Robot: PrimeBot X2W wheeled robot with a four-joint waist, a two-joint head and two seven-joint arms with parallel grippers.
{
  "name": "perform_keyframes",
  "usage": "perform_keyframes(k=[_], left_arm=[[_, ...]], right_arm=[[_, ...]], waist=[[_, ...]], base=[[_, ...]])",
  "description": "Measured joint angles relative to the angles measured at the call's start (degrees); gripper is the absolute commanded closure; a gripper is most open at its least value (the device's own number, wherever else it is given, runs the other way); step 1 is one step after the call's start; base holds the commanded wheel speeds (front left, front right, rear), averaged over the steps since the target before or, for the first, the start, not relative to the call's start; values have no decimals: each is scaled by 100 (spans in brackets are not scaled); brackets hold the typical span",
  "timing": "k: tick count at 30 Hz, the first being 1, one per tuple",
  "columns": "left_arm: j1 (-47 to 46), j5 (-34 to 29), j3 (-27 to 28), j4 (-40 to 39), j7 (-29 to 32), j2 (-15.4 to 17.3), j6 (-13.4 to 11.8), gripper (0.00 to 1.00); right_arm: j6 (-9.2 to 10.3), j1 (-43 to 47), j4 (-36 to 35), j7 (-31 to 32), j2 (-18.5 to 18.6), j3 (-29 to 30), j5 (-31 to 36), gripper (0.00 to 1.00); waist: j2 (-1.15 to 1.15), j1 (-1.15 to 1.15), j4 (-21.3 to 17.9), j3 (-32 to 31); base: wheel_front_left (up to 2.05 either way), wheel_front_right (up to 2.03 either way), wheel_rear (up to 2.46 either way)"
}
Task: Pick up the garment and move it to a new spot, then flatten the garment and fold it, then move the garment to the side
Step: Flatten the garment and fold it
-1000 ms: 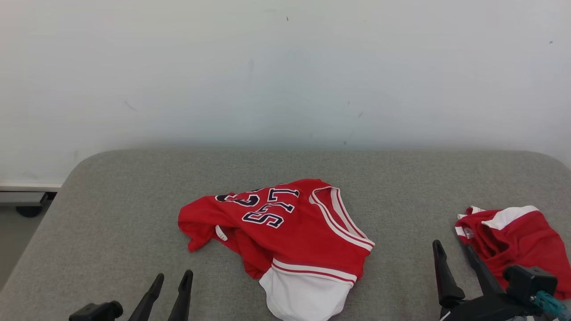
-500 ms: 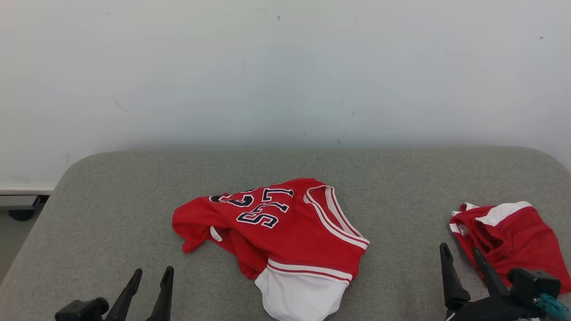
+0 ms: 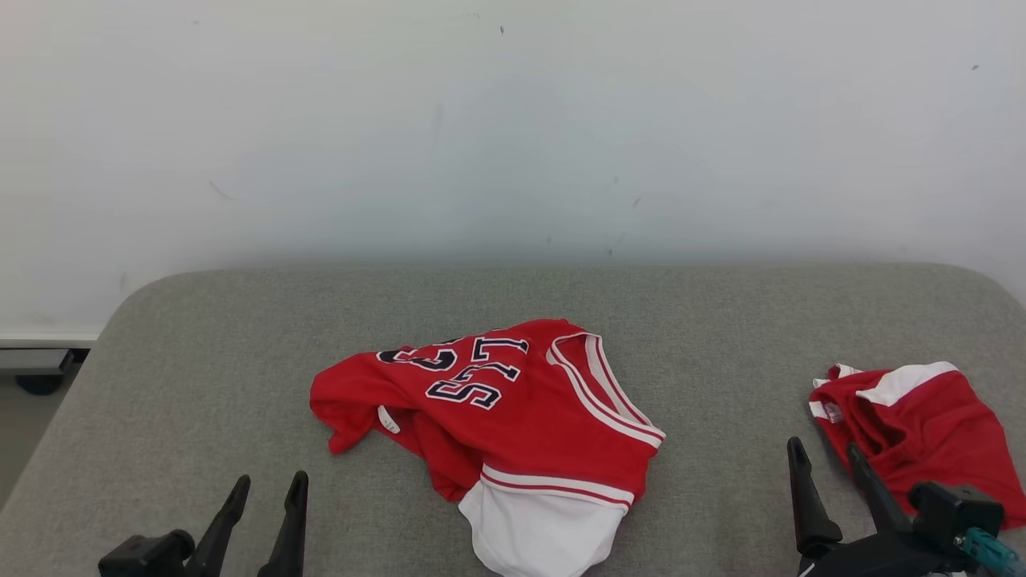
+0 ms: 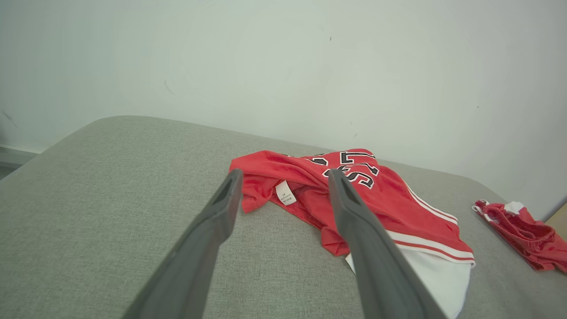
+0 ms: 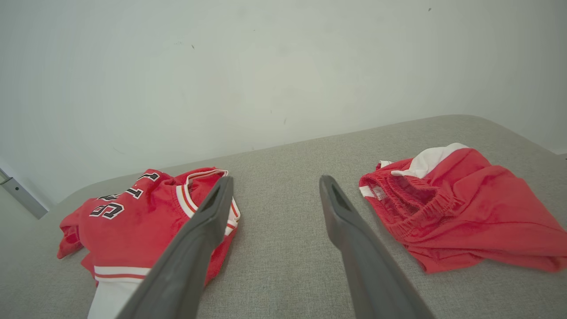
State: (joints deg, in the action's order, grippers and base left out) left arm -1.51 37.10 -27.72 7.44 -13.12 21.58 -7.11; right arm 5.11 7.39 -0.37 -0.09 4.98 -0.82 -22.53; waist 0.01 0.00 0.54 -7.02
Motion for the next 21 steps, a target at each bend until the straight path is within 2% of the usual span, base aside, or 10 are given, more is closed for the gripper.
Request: perform_keyframes(k=[7,10,13,21], left_arm=[[-6,-81,74,55,115,-67,0,0],[-119,-177,-73,123,257,-38,-1,0],[-463,-282,-148,325,415,-36,2,0],[-1340,-342,-458,1232,949,-38,369,0]], right_arm=[[-1,1,4,2,2,-78,5,0],[-18,48,1,53,0,-223,57,0],[-107,42,65,208,-11,-463,63,0],[-321,-11,424,677,-73,-1249,238,0]], waist=[[0,0,1,16],[0,0,16,48],[0,0,42,109],[0,0,93,343]], base=[[0,0,0],[0,0,0],[0,0,0],[0,0,0]])
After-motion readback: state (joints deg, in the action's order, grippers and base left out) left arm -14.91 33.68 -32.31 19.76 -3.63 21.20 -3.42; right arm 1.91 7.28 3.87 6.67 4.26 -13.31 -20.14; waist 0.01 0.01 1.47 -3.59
